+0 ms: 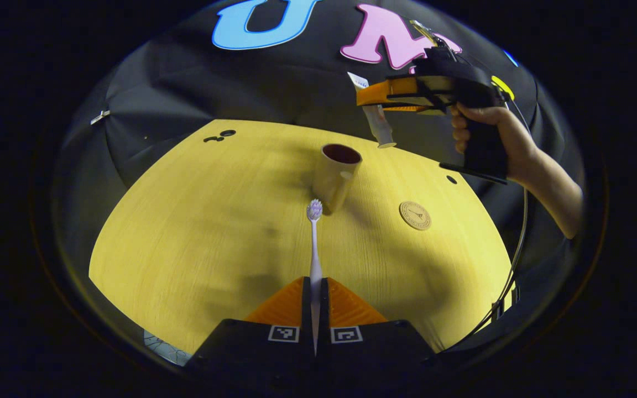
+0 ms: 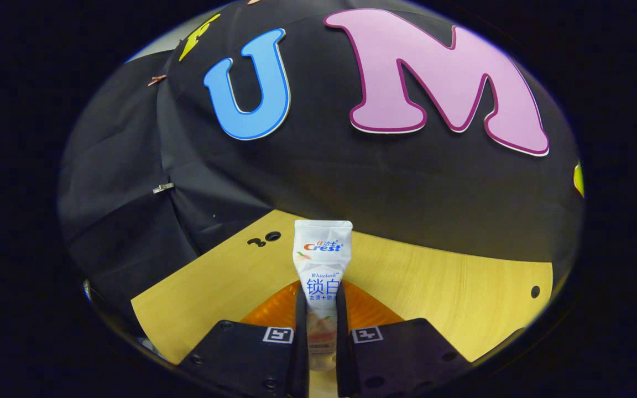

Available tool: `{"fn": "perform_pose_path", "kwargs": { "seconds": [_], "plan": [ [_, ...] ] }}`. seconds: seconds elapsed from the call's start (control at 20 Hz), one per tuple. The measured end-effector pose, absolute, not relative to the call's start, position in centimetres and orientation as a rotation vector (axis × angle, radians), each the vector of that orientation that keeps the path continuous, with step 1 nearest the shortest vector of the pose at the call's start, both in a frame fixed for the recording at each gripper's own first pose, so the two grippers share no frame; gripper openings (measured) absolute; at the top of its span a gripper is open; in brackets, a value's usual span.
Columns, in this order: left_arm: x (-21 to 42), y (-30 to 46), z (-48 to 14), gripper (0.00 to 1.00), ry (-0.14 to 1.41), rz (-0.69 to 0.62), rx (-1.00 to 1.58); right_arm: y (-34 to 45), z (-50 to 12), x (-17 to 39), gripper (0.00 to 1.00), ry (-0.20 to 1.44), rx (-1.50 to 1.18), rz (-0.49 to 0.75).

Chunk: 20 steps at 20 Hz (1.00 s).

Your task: Put the toothbrush and toothpaste on the desktop into the cup, then pick up the cup and place it on the coaster on the desktop.

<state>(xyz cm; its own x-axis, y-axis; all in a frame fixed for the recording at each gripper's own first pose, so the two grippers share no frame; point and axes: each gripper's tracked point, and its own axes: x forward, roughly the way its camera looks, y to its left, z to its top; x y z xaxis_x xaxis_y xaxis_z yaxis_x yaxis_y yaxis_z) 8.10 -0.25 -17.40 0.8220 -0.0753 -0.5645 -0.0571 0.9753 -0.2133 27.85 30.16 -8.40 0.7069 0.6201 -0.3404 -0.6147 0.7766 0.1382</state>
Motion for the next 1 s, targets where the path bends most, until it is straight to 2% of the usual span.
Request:
{"fn": "perform_pose_path", "kwargs": {
  "seconds": [0.35, 0.6, 0.75, 1.0],
  "plan": [
    [8.0, 2.9, -15.8, 0.06, 0.507, 0.076, -0.257, 32.1, -9.3, 30.5, 0.23, 0.33, 0.101, 0.655],
    [7.3, 4.0, -16.5, 0.06, 0.49, 0.138, -0.267, 32.7, -10.1, 30.6, 0.23, 0.249, 0.126, 0.672],
    [7.0, 3.5, -16.2, 0.06, 0.482, 0.132, -0.242, 32.8, -11.4, 29.6, 0.23, 0.214, 0.101, 0.677],
    [6.6, 2.7, -16.3, 0.06, 0.488, 0.148, -0.216, 32.8, -14.0, 29.5, 0.3, 0.222, 0.068, 0.676]
  ]
}}
